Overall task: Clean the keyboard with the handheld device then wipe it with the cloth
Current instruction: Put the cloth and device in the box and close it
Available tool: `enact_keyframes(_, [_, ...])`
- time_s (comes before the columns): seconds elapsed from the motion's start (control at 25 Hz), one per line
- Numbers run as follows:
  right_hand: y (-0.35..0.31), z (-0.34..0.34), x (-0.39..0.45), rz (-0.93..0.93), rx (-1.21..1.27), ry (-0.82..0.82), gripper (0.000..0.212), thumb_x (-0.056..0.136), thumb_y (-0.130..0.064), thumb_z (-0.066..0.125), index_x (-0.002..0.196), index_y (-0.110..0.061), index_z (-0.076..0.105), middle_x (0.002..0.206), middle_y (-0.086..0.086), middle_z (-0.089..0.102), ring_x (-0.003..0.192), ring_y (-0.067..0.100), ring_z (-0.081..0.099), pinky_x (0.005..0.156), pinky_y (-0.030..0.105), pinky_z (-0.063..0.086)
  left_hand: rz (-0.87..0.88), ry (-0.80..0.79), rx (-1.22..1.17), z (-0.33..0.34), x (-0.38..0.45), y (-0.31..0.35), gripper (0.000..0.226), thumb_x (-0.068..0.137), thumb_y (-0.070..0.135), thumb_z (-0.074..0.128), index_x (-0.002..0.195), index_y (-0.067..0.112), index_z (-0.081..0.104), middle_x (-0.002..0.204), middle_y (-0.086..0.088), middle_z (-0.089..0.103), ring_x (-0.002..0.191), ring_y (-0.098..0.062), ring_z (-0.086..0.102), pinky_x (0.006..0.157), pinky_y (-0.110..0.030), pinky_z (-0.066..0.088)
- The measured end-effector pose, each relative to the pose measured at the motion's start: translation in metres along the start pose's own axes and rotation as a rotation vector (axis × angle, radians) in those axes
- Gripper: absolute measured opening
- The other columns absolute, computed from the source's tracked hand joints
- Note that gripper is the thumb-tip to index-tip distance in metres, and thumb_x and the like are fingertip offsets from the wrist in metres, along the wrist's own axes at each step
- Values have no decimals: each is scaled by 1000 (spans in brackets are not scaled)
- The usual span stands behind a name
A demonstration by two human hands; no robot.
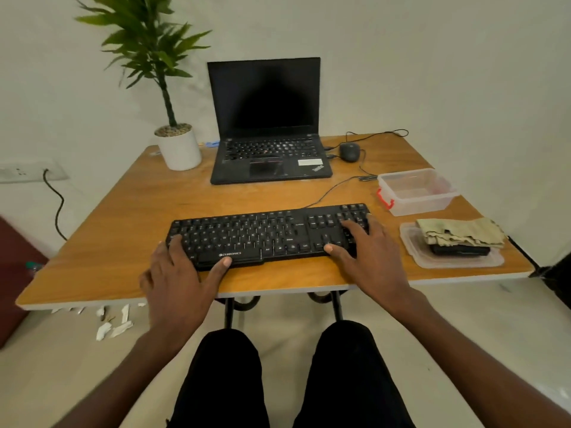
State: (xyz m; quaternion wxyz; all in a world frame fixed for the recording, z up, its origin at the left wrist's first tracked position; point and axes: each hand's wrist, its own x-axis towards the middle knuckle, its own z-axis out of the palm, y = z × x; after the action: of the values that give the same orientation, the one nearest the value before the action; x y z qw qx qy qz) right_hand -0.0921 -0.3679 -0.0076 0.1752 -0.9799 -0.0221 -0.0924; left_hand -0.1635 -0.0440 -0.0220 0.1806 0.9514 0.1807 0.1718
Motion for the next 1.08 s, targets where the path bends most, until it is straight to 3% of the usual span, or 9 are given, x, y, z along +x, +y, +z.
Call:
enact_keyframes(0.12, [-4, 7, 18, 15, 3, 12, 75, 90, -75, 50, 151, -32, 43, 164, 17, 28, 148, 39, 31, 118, 54, 34, 15, 2, -15, 2, 27, 1, 117, 80, 87, 54, 161, 10, 22, 158, -24, 43, 147, -44, 40, 118, -63, 27])
enact_keyframes(0.36, [-22, 26, 79, -18, 51, 33, 76, 91, -78, 43, 153, -33, 41, 164, 18, 29, 151, 39, 28, 119, 57, 32, 12, -18, -4, 9, 94, 3, 126, 72, 98, 33, 161, 8, 26, 158, -21, 44, 145, -41, 42, 119, -60, 30])
enact_keyframes(0.56, [-29, 36, 107, 15, 4, 23, 75, 94, -80, 31, 157, -40, 30, 170, 11, 17, 156, 35, 13, 123, 57, 21, 6, -7, 11, 21, 129, 7, 125, 73, 98, 34, 158, 6, 32, 156, -21, 47, 144, -40, 45, 118, -59, 33])
enact_keyframes(0.8, [-29, 32, 113, 36, 19, 12, 74, 90, -83, 37, 152, -43, 36, 167, 8, 23, 152, 34, 23, 118, 59, 26, 22, 6, 59, 27, 146, 3, 117, 77, 94, 46, 152, 6, 40, 151, -20, 53, 138, -40, 50, 117, -60, 32])
enact_keyframes(1.08, [-34, 19, 113, 51, -7, -103, 75, 93, -78, 40, 156, -39, 28, 168, 11, 19, 153, 37, 21, 118, 63, 25, -1, -84, 75, 23, 148, 5, 109, 82, 91, 47, 150, 5, 41, 152, -22, 51, 140, -41, 48, 117, -65, 31])
